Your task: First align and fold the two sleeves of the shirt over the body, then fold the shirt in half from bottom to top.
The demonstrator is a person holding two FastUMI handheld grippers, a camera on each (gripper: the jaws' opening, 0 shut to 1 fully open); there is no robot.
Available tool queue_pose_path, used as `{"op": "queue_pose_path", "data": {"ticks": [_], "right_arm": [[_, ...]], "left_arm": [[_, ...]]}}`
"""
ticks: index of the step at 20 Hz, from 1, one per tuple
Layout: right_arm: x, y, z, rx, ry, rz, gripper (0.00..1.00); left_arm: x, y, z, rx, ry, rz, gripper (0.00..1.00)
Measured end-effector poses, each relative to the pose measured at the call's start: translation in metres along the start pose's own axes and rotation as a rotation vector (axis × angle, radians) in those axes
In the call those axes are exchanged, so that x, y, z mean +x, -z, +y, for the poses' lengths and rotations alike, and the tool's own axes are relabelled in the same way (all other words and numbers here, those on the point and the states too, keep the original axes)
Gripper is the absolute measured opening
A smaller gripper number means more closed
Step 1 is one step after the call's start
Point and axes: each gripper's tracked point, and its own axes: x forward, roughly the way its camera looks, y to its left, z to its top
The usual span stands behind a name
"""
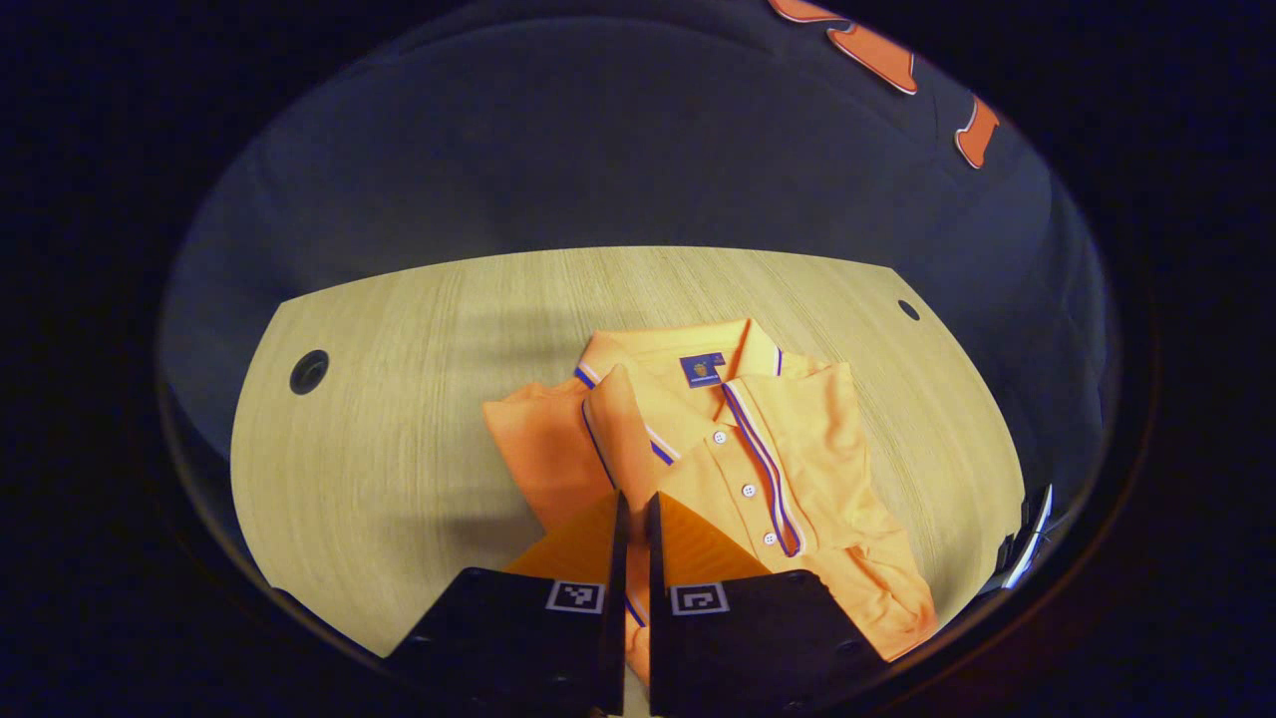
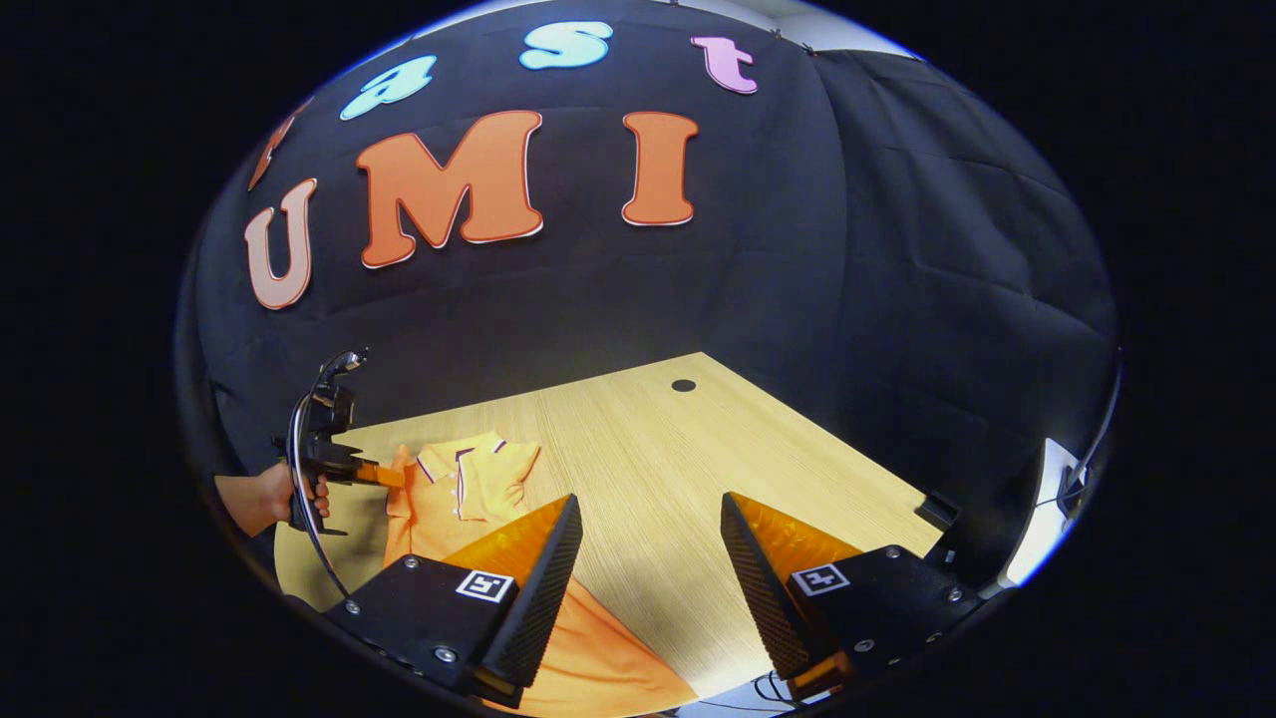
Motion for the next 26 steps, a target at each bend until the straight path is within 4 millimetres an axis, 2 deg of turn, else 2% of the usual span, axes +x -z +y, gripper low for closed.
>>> {"op": "queue_pose_path", "data": {"ticks": [3, 5, 6, 7, 8, 9, 11, 12, 13, 14, 15, 20, 23, 26], "right_arm": [[-0.001, 0.007, -0.001, 0.004, 0.025, 0.015, 0.86], [-0.005, 0.013, -0.002, 0.008, 0.037, 0.031, 0.86], [-0.008, 0.015, -0.003, 0.012, 0.04, 0.037, 0.86], [-0.013, 0.019, -0.005, 0.016, 0.041, 0.042, 0.86], [-0.016, 0.022, -0.006, 0.018, 0.042, 0.05, 0.86], [-0.018, 0.025, -0.006, 0.018, 0.037, 0.055, 0.86], [-0.016, 0.024, -0.003, 0.008, 0.022, 0.056, 0.86], [-0.014, 0.022, -0.001, 0.002, 0.01, 0.054, 0.86], [-0.01, 0.019, 0.001, -0.003, -0.004, 0.05, 0.86], [-0.006, 0.015, 0.005, -0.009, -0.026, 0.046, 0.86], [-0.002, 0.013, 0.007, -0.017, -0.044, 0.045, 0.86], [0.006, 0.008, 0.011, -0.068, -0.134, 0.03, 0.86], [0.008, 0.017, 0.013, -0.091, -0.197, 0.039, 0.86], [0.007, 0.029, 0.01, -0.115, -0.253, 0.047, 0.86]], "left_arm": [[0.011, 0.005, -0.015, -0.011, 0.043, 0.024, 0.1], [0.017, 0.008, -0.027, -0.03, 0.091, 0.034, 0.12], [0.017, 0.009, -0.034, -0.042, 0.115, 0.033, 0.17], [0.016, 0.008, -0.042, -0.056, 0.146, 0.024, 0.17], [0.016, 0.005, -0.05, -0.068, 0.179, 0.017, 0.35], [0.014, 0.005, -0.058, -0.077, 0.21, 0.015, 0.36], [0.009, 0.006, -0.071, -0.081, 0.253, 0.011, 0.56], [0.003, 0.003, -0.074, -0.083, 0.261, -0.002, 0.77], [-0.007, 0.0, -0.074, -0.088, 0.26, -0.017, 0.75], [-0.015, -0.003, -0.076, -0.096, 0.262, -0.033, 0.91], [-0.024, -0.006, -0.078, -0.11, 0.264, -0.052, 0.93], [-0.081, -0.003, -0.073, -0.095, 0.189, -0.181, 0.93], [-0.128, 0.0, -0.069, -0.038, 0.126, -0.351, 0.93], [-0.175, 0.016, -0.073, -0.014, 0.07, -0.465, 0.93]]}}
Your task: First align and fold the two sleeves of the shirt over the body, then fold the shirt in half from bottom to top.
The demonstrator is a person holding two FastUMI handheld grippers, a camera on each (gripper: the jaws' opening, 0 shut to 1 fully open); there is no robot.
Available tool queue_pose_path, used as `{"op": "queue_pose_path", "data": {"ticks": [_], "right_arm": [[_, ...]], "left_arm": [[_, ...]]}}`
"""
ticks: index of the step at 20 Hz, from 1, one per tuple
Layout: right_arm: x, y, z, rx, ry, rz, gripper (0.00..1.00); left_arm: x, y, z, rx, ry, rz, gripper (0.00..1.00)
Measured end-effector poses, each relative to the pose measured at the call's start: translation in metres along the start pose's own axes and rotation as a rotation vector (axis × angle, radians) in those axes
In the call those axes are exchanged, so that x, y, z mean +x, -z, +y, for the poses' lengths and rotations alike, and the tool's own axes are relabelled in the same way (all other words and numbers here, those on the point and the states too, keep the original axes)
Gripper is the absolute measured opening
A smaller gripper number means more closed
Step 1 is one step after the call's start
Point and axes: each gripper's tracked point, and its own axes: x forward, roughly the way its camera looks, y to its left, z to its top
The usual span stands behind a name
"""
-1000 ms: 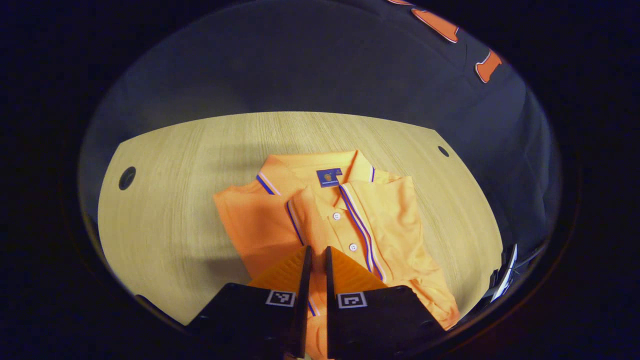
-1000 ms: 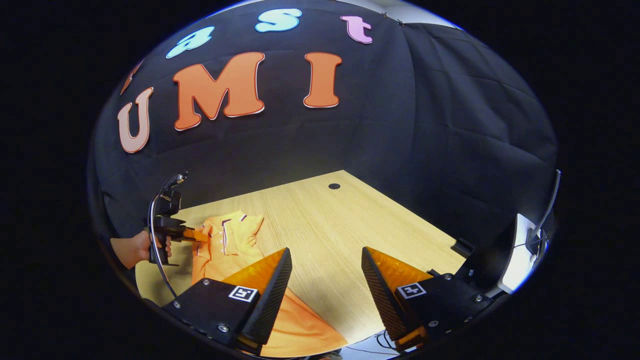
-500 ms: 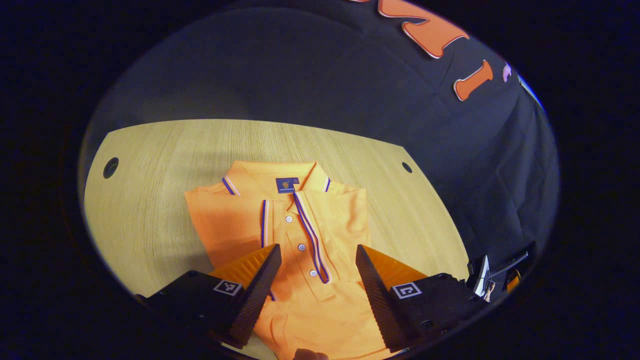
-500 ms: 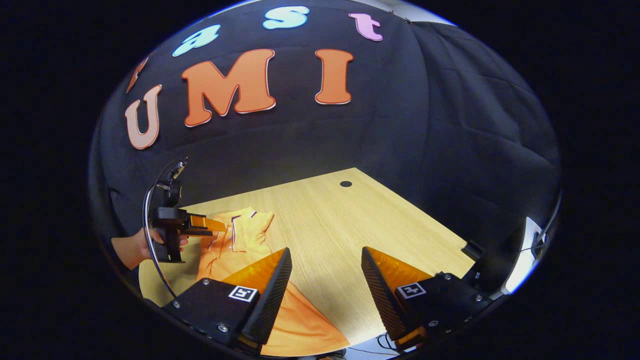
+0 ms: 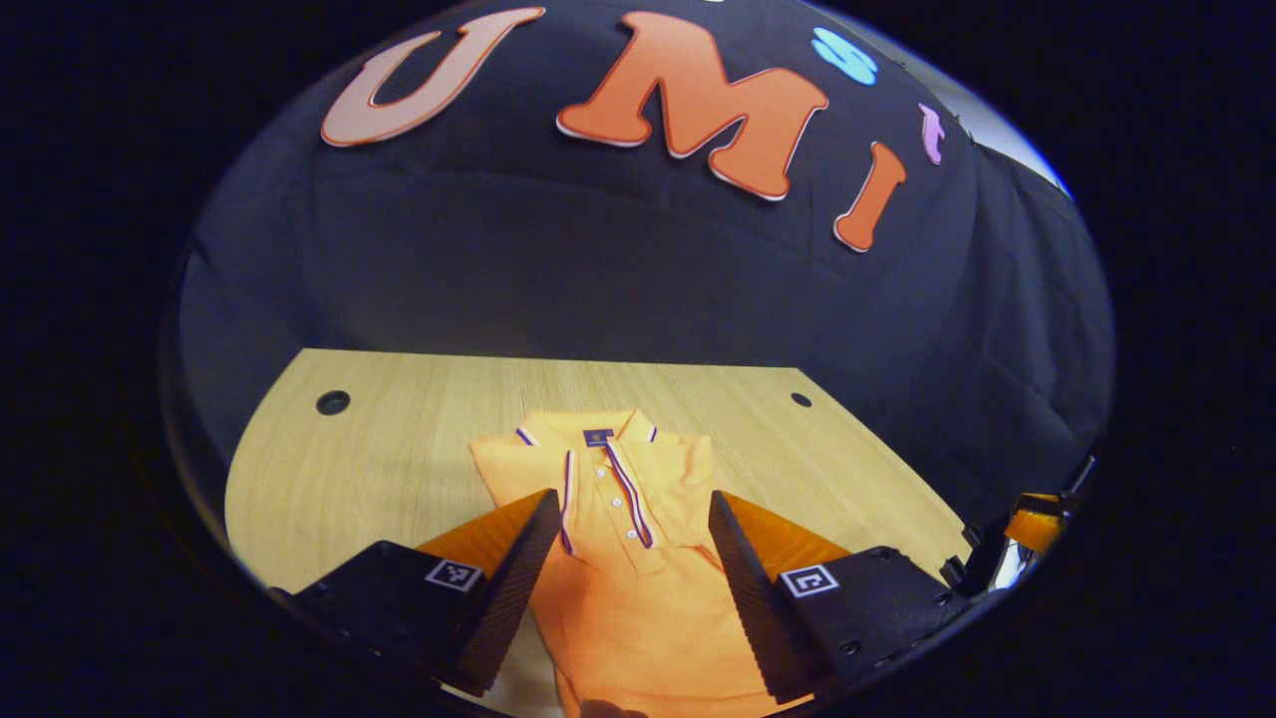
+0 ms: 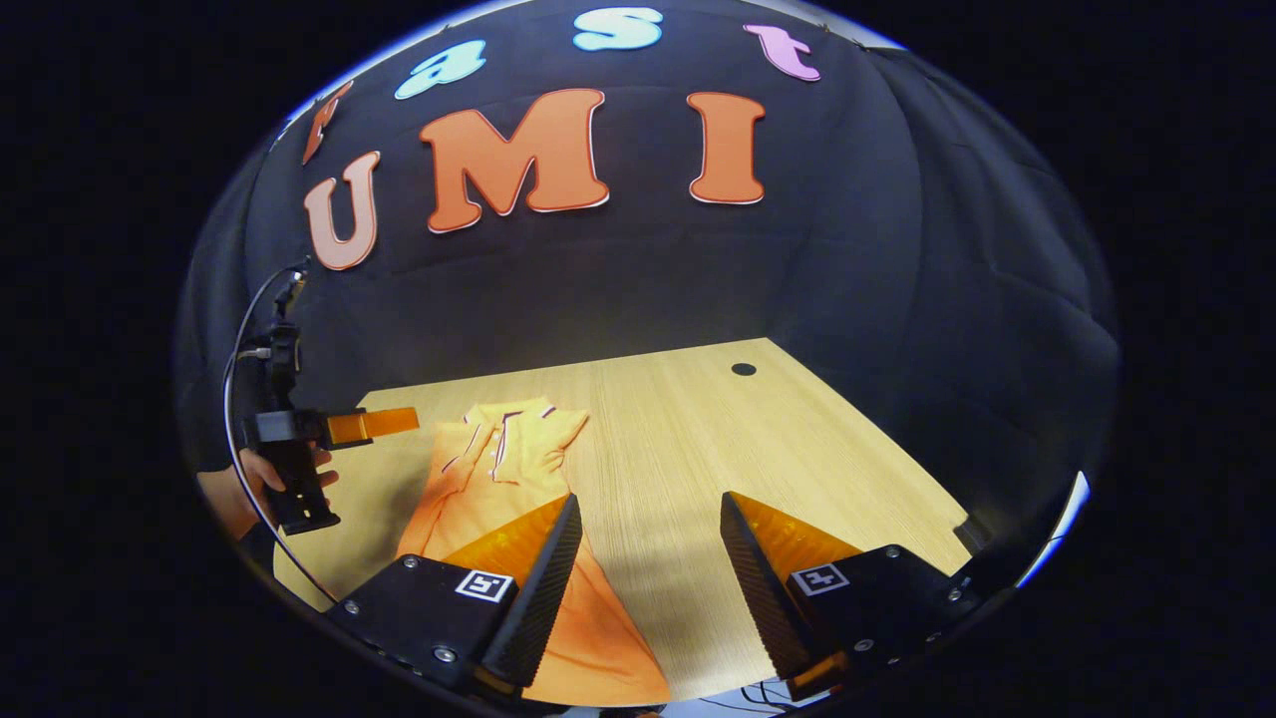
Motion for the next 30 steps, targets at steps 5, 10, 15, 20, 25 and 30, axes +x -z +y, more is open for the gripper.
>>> {"op": "queue_pose_path", "data": {"ticks": [5, 10, 15, 20, 25, 30], "right_arm": [[-0.006, 0.027, 0.001, -0.038, -0.101, 0.027, 0.86], [-0.015, 0.059, 0.003, -0.093, -0.195, 0.069, 0.86], [-0.023, 0.103, 0.002, -0.144, -0.255, 0.143, 0.87], [-0.026, 0.151, 0.005, -0.19, -0.285, 0.235, 0.87], [-0.032, 0.196, -0.001, -0.194, -0.291, 0.311, 0.87], [-0.028, 0.236, 0.001, -0.225, -0.289, 0.387, 0.87]], "left_arm": [[-0.076, 0.024, -0.012, 0.017, -0.097, -0.042, 0.94], [-0.131, 0.075, -0.017, 0.058, -0.2, -0.011, 0.98], [-0.171, 0.143, -0.017, 0.048, -0.264, 0.069, 0.98], [-0.195, 0.211, -0.016, 0.054, -0.283, 0.181, 0.99], [-0.209, 0.268, -0.006, 0.088, -0.311, 0.287, 0.99], [-0.21, 0.307, 0.006, 0.041, -0.331, 0.344, 0.99]]}}
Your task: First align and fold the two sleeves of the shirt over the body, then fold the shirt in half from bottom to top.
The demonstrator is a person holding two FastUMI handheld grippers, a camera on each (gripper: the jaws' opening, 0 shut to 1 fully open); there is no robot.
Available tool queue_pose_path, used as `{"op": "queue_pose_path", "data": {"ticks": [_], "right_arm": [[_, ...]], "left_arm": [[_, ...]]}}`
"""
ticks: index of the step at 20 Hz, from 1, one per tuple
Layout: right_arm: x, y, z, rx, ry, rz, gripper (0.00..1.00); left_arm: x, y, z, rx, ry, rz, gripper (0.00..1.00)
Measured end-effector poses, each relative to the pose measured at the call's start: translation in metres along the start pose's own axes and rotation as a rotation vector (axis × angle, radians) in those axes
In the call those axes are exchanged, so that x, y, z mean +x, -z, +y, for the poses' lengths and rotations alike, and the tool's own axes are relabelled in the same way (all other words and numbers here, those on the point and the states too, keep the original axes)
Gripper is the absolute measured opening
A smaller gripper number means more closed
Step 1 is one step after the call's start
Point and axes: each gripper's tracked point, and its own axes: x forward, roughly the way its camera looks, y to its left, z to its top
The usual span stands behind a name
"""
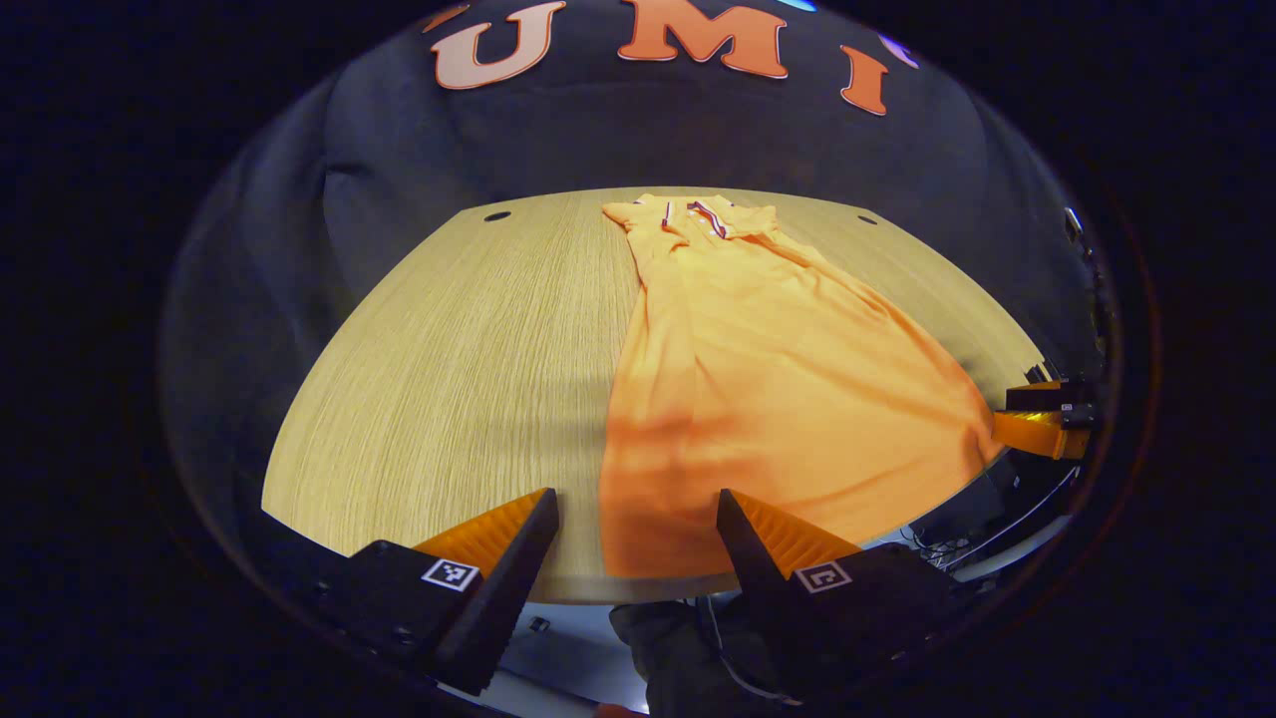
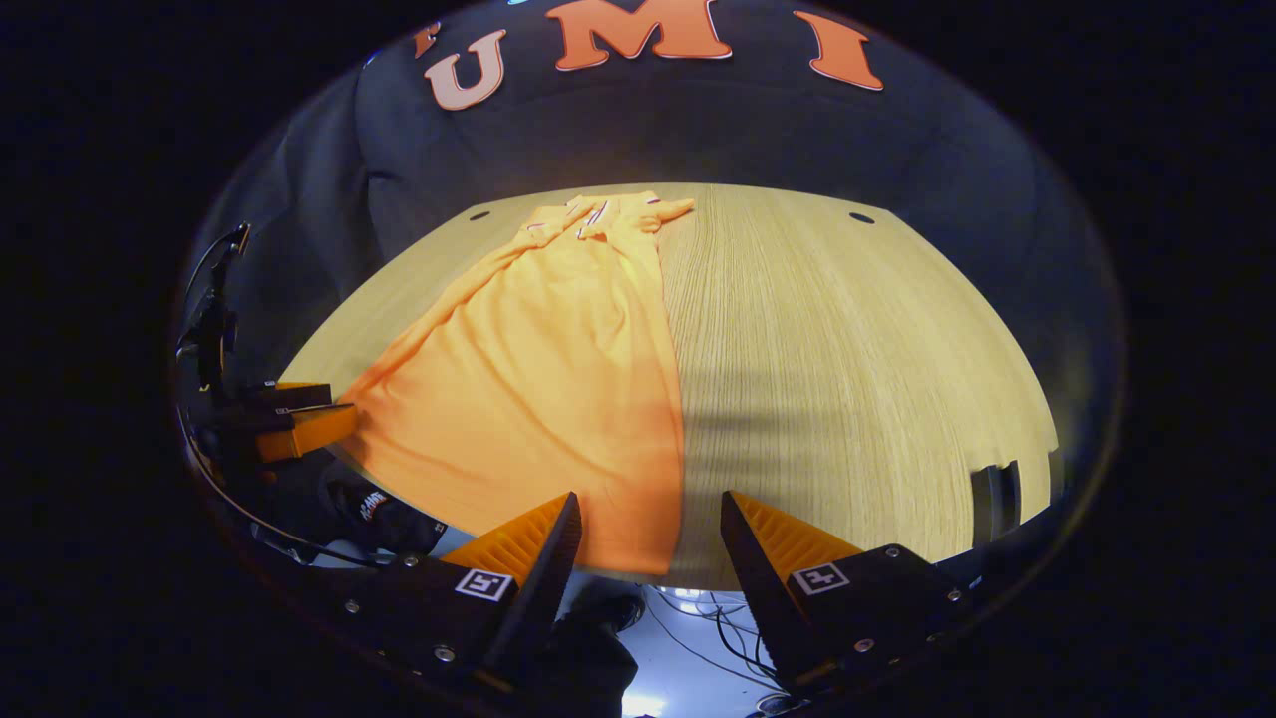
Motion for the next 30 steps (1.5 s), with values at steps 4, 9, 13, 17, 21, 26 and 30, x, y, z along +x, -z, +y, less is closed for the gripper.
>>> {"op": "queue_pose_path", "data": {"ticks": [4, 9, 13, 17, 21, 26, 30], "right_arm": [[0.008, 0.003, 0.0, -0.006, 0.007, 0.007, 0.87], [0.015, -0.002, 0.003, -0.054, 0.037, -0.115, 0.87], [0.017, -0.001, 0.009, -0.01, 0.075, -0.105, 0.8], [0.023, -0.008, 0.02, 0.031, 0.069, -0.083, 0.35], [0.034, -0.006, 0.028, 0.146, -0.001, 0.008, 0.2], [0.027, -0.021, 0.031, 0.186, -0.045, 0.019, 0.02], [0.024, -0.048, 0.036, 0.208, -0.089, -0.037, 0.01]], "left_arm": [[0.0, -0.002, -0.004, 0.02, 0.031, -0.092, 0.99], [0.005, -0.008, -0.002, -0.015, -0.013, -0.172, 0.99], [0.019, -0.022, -0.031, 0.003, 0.013, -0.193, 0.7], [0.034, -0.03, -0.035, -0.041, 0.028, -0.14, 0.39], [0.031, -0.031, -0.035, -0.044, 0.053, -0.08, 0.06], [0.027, -0.034, -0.041, -0.109, 0.105, -0.031, 0.02], [0.017, -0.059, -0.043, -0.113, 0.11, -0.08, 0.02]]}}
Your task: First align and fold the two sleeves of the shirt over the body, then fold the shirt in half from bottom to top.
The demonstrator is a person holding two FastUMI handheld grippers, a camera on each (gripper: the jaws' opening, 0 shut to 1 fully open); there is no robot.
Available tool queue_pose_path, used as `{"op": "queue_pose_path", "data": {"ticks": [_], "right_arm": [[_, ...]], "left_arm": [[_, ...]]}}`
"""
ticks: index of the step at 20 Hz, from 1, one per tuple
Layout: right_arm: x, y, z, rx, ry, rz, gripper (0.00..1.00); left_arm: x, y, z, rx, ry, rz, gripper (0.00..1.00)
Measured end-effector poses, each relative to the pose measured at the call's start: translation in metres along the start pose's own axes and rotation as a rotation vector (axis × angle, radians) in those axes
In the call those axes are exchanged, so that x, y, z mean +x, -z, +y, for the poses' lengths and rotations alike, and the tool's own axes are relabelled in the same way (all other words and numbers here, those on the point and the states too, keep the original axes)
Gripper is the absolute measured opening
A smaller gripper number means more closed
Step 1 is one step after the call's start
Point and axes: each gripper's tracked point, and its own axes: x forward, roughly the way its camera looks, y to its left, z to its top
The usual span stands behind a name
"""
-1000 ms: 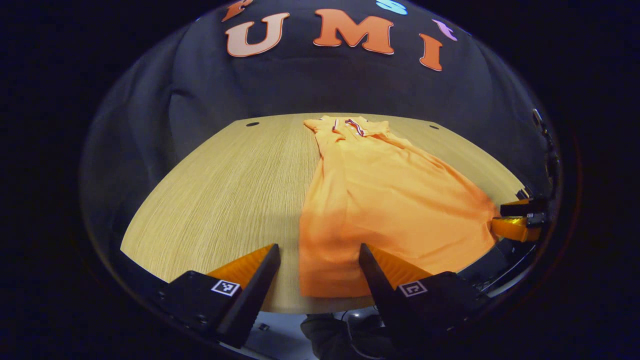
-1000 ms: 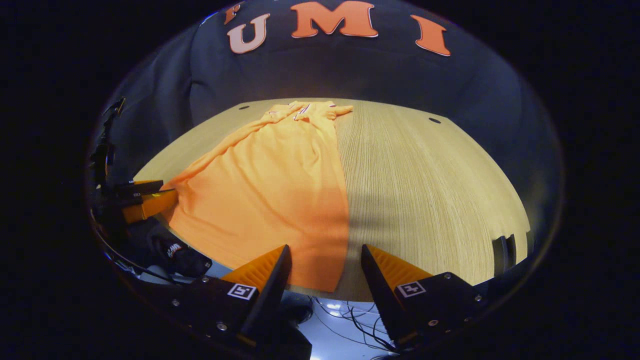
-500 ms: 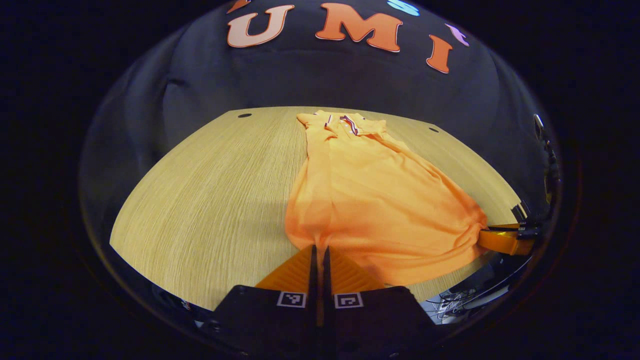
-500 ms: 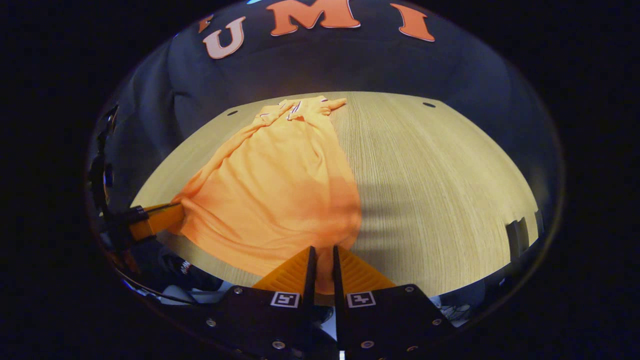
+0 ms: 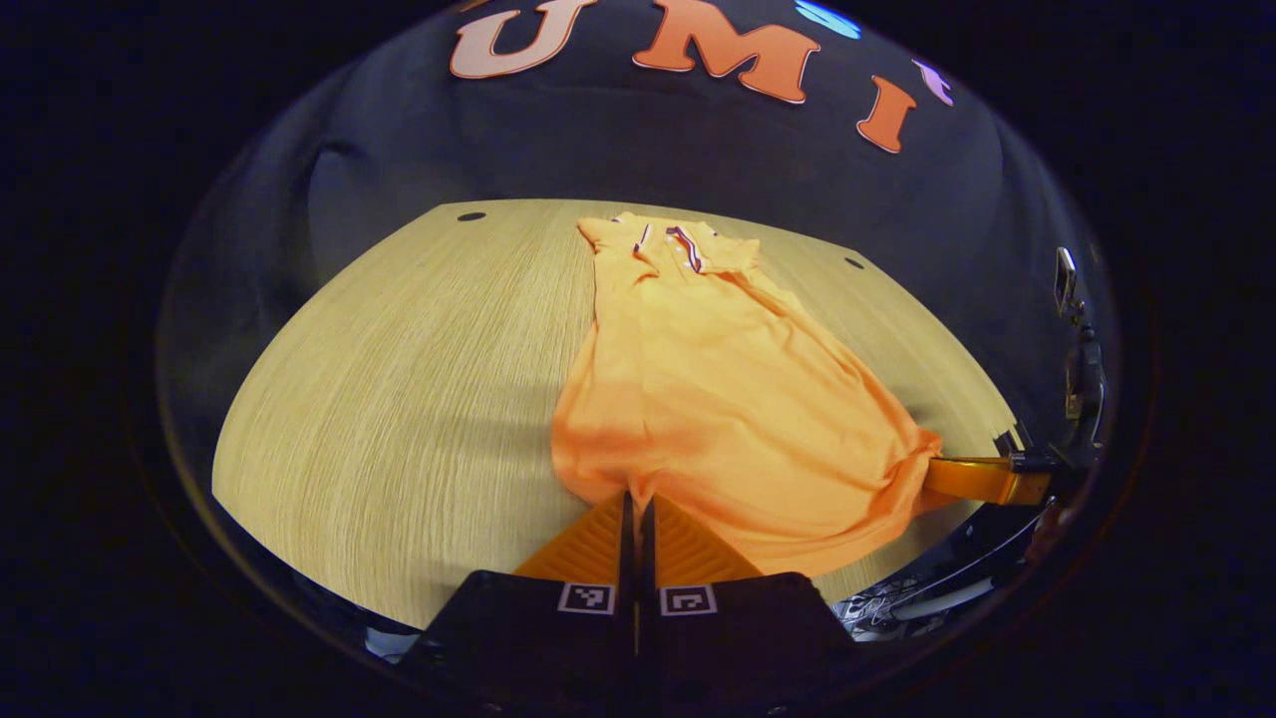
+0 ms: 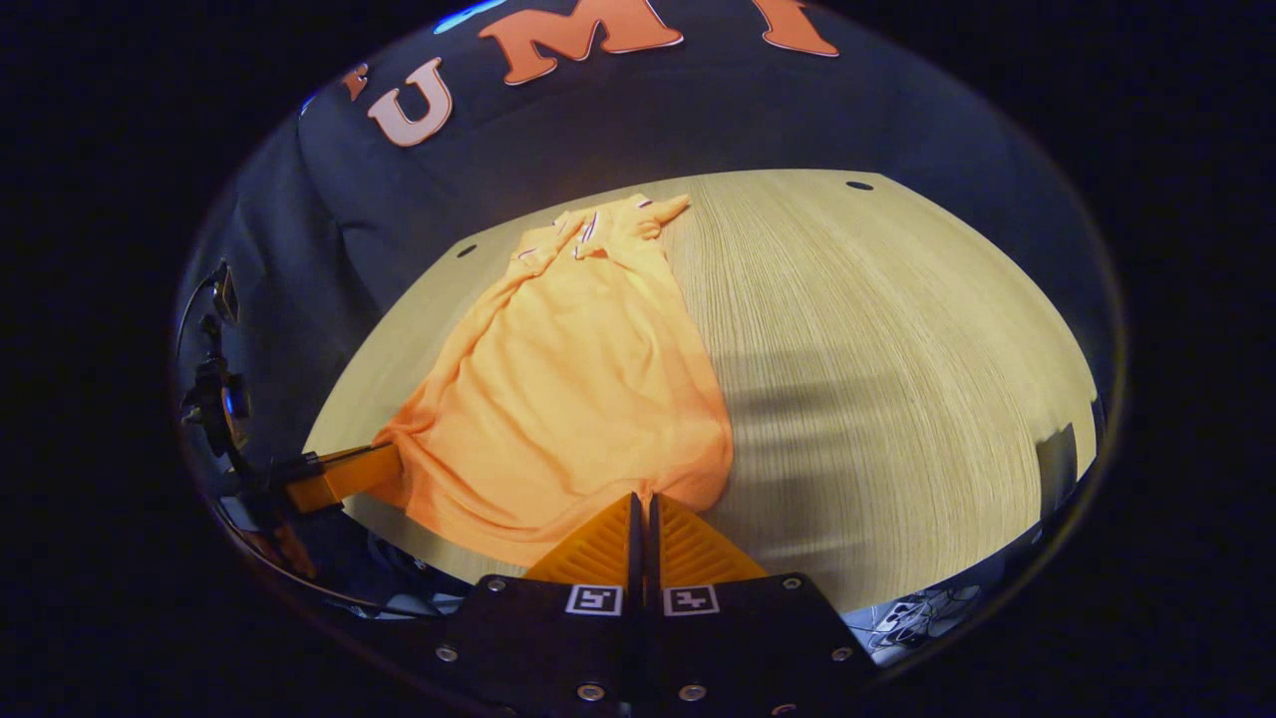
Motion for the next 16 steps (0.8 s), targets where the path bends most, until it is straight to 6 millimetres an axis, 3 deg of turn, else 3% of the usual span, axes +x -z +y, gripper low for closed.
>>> {"op": "queue_pose_path", "data": {"ticks": [5, 11, 16], "right_arm": [[0.003, -0.018, 0.01, 0.099, -0.093, 0.016, 0.01], [-0.004, -0.04, 0.01, 0.04, -0.101, -0.016, 0.0], [-0.017, -0.08, 0.007, 0.03, -0.108, -0.078, 0.01]], "left_arm": [[-0.004, -0.037, -0.006, 0.001, 0.004, -0.059, 0.02], [-0.011, -0.069, -0.009, 0.012, -0.006, -0.102, 0.02], [-0.002, -0.102, -0.011, 0.045, 0.018, -0.124, 0.02]]}}
